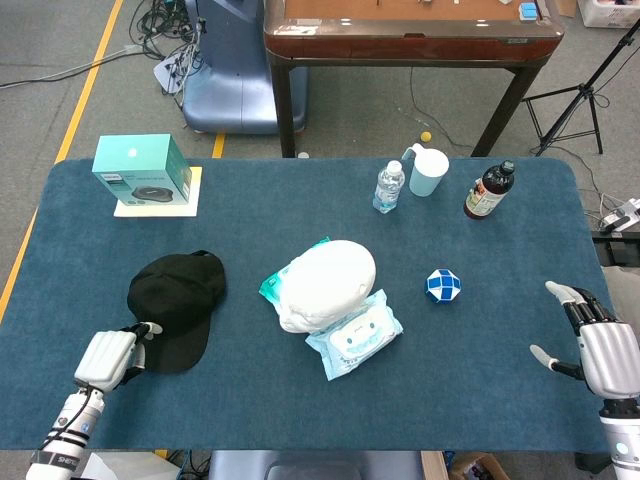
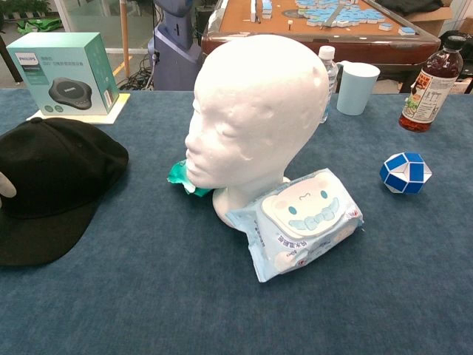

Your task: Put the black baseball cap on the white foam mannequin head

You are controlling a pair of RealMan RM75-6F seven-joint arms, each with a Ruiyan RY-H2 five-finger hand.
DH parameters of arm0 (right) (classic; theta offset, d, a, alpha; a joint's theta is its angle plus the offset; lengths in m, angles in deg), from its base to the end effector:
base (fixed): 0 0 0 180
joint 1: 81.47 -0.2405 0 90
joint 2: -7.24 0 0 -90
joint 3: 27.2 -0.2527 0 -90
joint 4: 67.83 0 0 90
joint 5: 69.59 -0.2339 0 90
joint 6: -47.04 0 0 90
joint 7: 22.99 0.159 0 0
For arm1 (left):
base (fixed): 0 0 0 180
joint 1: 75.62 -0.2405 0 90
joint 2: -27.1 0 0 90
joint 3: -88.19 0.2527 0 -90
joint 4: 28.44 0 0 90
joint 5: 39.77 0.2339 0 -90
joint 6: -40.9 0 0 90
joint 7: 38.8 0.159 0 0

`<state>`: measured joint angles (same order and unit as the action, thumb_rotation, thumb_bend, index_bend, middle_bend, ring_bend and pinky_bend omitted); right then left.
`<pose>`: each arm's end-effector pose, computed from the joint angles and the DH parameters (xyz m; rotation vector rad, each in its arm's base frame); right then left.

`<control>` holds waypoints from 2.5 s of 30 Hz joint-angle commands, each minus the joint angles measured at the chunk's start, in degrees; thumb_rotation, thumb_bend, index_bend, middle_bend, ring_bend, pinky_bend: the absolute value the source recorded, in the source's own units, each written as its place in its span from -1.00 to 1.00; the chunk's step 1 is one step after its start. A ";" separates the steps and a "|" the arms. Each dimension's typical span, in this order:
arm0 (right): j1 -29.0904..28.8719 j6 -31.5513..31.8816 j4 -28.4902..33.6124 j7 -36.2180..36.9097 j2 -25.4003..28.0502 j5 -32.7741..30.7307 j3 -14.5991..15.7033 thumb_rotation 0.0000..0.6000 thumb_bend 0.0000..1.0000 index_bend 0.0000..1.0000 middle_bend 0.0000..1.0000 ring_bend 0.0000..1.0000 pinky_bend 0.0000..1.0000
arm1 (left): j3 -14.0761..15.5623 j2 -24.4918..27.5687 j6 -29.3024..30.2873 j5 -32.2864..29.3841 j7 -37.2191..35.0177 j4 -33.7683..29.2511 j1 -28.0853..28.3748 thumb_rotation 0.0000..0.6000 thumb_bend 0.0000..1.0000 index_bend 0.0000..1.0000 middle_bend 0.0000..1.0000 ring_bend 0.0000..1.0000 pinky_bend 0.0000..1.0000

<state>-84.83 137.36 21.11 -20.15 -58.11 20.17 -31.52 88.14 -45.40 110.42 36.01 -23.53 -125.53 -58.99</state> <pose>-0.3152 -0.1949 0.1477 1.3554 -0.8142 1.0041 -0.2741 0.2328 0.0385 -1.6413 -1.0495 -0.7468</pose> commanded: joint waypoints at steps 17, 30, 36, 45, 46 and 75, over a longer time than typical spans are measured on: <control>0.00 -0.22 0.09 -0.25 0.02 -0.12 0.02 1.00 -1.00 -0.67 -0.53 -0.64 -0.17 | 2.65 -5.10 8.19 9.36 0.57 4.88 -3.93 1.00 -0.91 -0.14 0.15 -0.01 0.15; -0.05 -0.37 0.10 -0.17 0.12 -0.12 0.04 1.00 -1.00 -0.67 -0.53 -0.64 -0.17 | 3.25 -11.86 9.82 12.65 0.00 13.97 -4.99 1.00 -0.94 -0.09 0.23 -0.01 0.10; -0.11 -0.53 0.10 -0.22 0.10 -0.18 0.04 1.00 -1.00 -0.67 -0.53 -0.64 -0.17 | 2.66 -14.18 10.66 13.17 -1.25 17.37 -5.25 1.00 -0.94 -0.06 0.26 0.00 0.10; -0.12 -0.66 0.22 -0.34 0.17 -0.28 0.05 1.00 -1.00 -0.67 -0.53 -0.64 -0.17 | 2.03 -16.72 11.15 13.31 -1.83 21.42 -5.51 1.00 -0.94 -0.05 0.27 0.01 0.08; -0.11 -0.66 0.25 -0.39 0.17 -0.27 0.07 1.00 -1.00 -0.67 -0.53 -0.64 -0.17 | 2.03 -16.89 11.08 13.31 -1.72 21.74 -5.52 1.00 -0.94 -0.05 0.27 0.01 0.08; -0.27 -1.01 0.32 -0.85 0.07 -0.31 0.13 1.00 -1.00 -0.67 -0.53 -0.64 -0.17 | -0.23 -23.69 11.92 11.70 -3.38 33.31 -6.06 1.00 -0.94 0.00 0.33 0.02 0.07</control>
<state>-85.10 136.36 21.42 -21.00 -58.04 19.88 -31.38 88.10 -68.80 122.14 47.81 -26.68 -92.50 -65.02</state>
